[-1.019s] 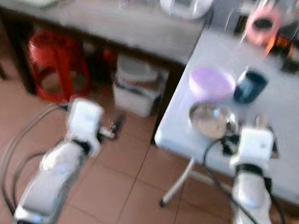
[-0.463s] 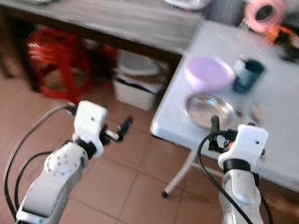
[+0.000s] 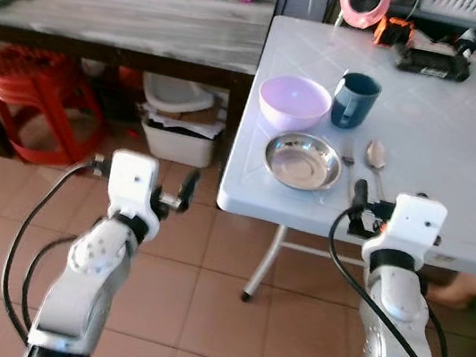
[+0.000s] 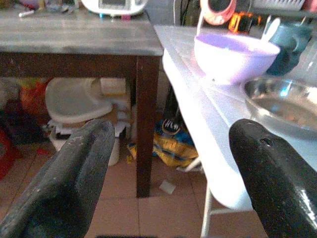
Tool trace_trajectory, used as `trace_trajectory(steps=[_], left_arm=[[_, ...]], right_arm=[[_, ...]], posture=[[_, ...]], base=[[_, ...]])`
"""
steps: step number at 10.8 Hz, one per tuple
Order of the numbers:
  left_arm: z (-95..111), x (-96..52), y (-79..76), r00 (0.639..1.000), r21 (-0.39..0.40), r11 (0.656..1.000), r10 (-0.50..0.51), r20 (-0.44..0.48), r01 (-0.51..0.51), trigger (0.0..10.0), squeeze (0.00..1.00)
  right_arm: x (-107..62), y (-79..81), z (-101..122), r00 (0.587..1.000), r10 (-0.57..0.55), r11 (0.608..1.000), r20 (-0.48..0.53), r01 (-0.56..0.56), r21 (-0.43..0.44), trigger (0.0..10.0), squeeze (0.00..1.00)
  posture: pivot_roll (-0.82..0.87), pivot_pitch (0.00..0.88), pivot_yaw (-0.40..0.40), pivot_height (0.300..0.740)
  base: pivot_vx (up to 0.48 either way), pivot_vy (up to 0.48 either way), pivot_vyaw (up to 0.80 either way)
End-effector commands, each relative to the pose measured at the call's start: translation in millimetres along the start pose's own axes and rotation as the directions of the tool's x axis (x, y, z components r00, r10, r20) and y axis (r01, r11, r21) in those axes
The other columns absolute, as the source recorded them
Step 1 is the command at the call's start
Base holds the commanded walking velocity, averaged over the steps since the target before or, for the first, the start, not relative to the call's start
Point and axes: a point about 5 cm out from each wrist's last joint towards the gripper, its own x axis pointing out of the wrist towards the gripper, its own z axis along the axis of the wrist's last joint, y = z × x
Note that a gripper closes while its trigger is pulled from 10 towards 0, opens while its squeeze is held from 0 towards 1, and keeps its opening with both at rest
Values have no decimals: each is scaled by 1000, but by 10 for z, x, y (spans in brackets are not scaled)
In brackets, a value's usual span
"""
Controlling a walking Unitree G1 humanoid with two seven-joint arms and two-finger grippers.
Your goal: Setting the table
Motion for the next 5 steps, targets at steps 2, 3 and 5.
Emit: trace_trajectory(steps=[2, 3, 5], left_arm=[[-3, 8, 72, 999, 1, 999, 38, 4, -38, 10000, 0], [10, 15, 75, 999, 0, 999, 34, 7, -34, 10000, 0], [14, 33, 64, 999, -5, 999, 35, 17, -35, 10000, 0]], right_arm=[[2, 43, 65, 999, 35, 999, 31, -35, -19, 10000, 0], [-2, 48, 100, 997, 52, 997, 52, -49, -51, 10000, 0], [-21, 103, 114, 994, 80, 995, 70, -74, -73, 10000, 0]], posture=[[20, 31, 16, 740], [20, 31, 15, 740], [22, 22, 7, 740]], base=[[0, 0, 0], [0, 0, 0], [244, 0, 0]])
